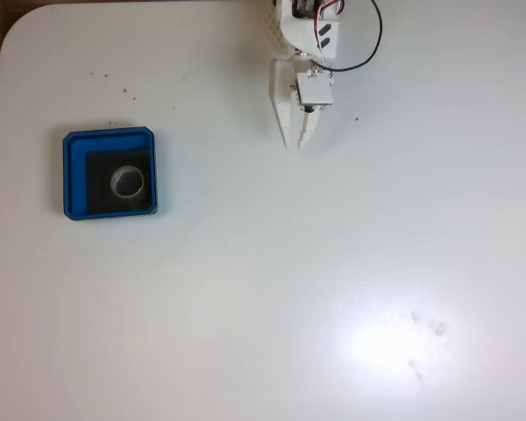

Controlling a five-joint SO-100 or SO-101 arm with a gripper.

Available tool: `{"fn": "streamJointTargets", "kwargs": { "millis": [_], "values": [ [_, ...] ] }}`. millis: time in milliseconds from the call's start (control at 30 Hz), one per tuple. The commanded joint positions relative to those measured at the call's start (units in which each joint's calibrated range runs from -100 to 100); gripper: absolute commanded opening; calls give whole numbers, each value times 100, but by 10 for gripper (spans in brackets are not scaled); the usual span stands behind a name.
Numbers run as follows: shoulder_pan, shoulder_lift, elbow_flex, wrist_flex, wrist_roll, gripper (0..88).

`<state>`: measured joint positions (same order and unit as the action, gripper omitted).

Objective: Pick the black tape roll and drop it in the blue box

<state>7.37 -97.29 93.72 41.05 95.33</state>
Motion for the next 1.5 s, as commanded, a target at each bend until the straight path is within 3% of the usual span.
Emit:
{"fn": "streamJointTargets", "kwargs": {
  "millis": [0,233,1467],
  "values": [
    [-273,-171,313,-136,-14,7],
    [-830,-179,484,-136,-14,6],
    [-830,-162,610,-120,38,7]
  ]
}}
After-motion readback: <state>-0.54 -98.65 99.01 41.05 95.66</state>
